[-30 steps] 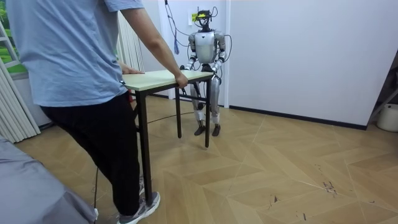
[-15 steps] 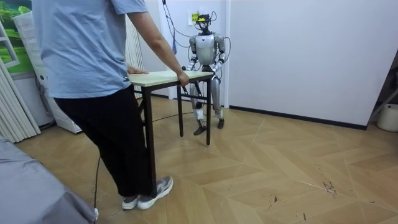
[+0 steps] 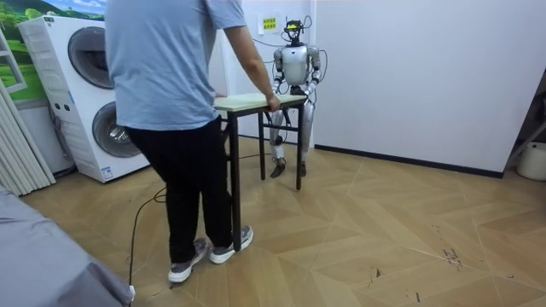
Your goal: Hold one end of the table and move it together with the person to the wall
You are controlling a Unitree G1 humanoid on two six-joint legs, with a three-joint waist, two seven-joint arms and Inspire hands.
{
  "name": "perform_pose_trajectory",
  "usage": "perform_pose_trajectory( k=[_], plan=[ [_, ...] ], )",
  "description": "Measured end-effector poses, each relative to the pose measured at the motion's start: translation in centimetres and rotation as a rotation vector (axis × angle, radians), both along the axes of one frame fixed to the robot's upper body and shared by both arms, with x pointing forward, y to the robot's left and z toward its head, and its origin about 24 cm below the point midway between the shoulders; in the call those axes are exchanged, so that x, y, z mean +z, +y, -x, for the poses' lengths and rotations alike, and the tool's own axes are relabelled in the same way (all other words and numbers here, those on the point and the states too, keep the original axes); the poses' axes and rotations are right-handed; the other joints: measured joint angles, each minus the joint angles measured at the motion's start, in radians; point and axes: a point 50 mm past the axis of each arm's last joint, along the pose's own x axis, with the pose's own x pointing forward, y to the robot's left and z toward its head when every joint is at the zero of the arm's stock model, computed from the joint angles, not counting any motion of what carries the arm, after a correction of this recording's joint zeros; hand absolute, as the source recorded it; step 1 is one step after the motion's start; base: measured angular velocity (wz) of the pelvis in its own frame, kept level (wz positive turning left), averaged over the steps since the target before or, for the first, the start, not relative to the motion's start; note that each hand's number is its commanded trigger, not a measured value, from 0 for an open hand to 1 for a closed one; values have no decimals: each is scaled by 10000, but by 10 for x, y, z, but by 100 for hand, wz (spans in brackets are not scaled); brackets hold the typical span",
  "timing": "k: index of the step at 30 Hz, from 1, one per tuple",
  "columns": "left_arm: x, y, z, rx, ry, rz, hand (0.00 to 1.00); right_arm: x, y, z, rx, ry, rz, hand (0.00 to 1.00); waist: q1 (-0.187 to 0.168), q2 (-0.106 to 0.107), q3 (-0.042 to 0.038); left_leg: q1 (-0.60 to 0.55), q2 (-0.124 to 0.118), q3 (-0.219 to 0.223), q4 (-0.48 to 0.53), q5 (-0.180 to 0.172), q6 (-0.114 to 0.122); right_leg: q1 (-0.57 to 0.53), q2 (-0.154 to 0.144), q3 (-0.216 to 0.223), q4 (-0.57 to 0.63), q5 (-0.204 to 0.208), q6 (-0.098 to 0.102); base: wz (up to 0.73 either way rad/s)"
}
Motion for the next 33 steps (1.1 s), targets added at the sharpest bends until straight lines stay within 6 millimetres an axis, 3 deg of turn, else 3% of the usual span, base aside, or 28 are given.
perform_pose_trajectory(
  k=[3,5,6,8,9,11,12,14,16,18,20,22,24,26,28,30,31,32,33],
  plan=[
    [4,2,2,133,-129,83,100,5,2,-2,165,-171,18,100,195,-238,-36,-310,-195,254,9,245,11,1470,-667,797,851,-290,148,-17],
    [7,7,2,259,-258,28,100,8,6,-4,301,-277,-24,100,351,-430,-9,-651,-197,338,272,322,-103,2486,-776,1163,473,247,163,-27],
    [9,8,1,315,-350,22,100,9,8,-7,336,-354,-48,100,408,-509,51,-905,-105,236,518,410,-228,2799,-612,1236,-197,8,543,-21],
    [10,9,3,318,-375,4,100,9,9,-7,353,-365,-57,100,474,-419,46,-1128,82,-87,460,657,-392,2853,-124,1312,-821,-9,559,-17],
    [11,11,3,365,-439,-57,100,9,10,-8,419,-405,-59,100,501,-470,55,-1237,162,-271,254,863,-475,2860,80,1418,-1239,-28,588,-16],
    [15,13,2,403,-616,-107,100,13,12,-10,474,-572,-114,100,538,-621,51,-1522,229,-232,82,1100,-465,2843,76,1438,-1773,-321,834,-4],
    [18,13,0,395,-766,-121,100,16,12,-11,474,-694,-144,100,485,-792,94,-1736,154,-186,164,1137,-428,2829,-51,1467,-1958,-705,819,0],
    [21,15,-1,414,-880,-151,100,17,14,-12,467,-761,-242,100,464,-970,85,-2165,156,-125,509,1148,-412,2836,-98,1478,-2200,-1265,681,2],
    [24,15,-6,327,-1021,-197,100,19,15,-15,470,-872,-268,100,433,-1001,90,-2572,230,-224,819,1160,-432,2996,-93,1208,-2925,-1728,643,8],
    [28,17,-13,369,-1275,-240,100,22,18,-23,579,-1072,-370,100,487,-1057,111,-3126,457,-249,1039,1388,-575,3209,99,741,-3898,-2128,667,-2],
    [30,20,-16,417,-1352,-335,100,21,21,-28,656,-1064,-426,100,460,-1070,117,-3329,662,-309,871,1759,-722,3163,367,678,-4356,-2167,636,-7],
    [29,22,-16,433,-1285,-450,100,18,22,-29,722,-960,-491,100,538,-1071,116,-3298,846,-282,584,2074,-928,3112,679,667,-4694,-2149,476,-19],
    [26,23,-14,415,-1156,-582,100,13,23,-25,649,-713,-604,100,865,-1033,120,-3103,1289,-310,95,2511,-1206,2975,1158,676,-4735,-1936,103,-25],
    [25,22,-13,380,-1067,-645,100,11,23,-23,631,-605,-635,100,1072,-978,130,-2961,1594,-392,-197,2820,-1424,2901,1485,649,-4734,-1789,-150,-28],
    [24,22,-12,379,-960,-691,100,9,23,-22,578,-529,-613,100,1348,-842,146,-2817,1871,-427,-653,3268,-1618,2785,1749,218,-4731,-1616,-368,-30],
    [25,21,-12,366,-973,-672,100,9,22,-21,487,-633,-521,100,1588,-609,110,-2510,2051,-555,-1987,4338,-1897,2489,2010,-480,-4930,-1316,-736,-22],
    [25,20,-12,366,-980,-637,100,10,20,-22,468,-689,-447,100,1569,-486,116,-2493,2117,-554,-2005,4353,-1915,2392,2021,-685,-4911,-1267,-825,-29],
    [23,19,-10,388,-903,-581,100,10,18,-23,534,-712,-311,100,1653,-353,153,-2523,2168,-412,-1161,3699,-1784,2301,1864,-1085,-4854,-1196,-945,-57],
    [21,19,-6,478,-760,-454,100,10,17,-23,654,-681,-214,100,1828,-236,144,-2534,2133,-342,294,2636,-1508,2363,1760,-1507,-4913,-1113,-1004,-65]
  ],
)
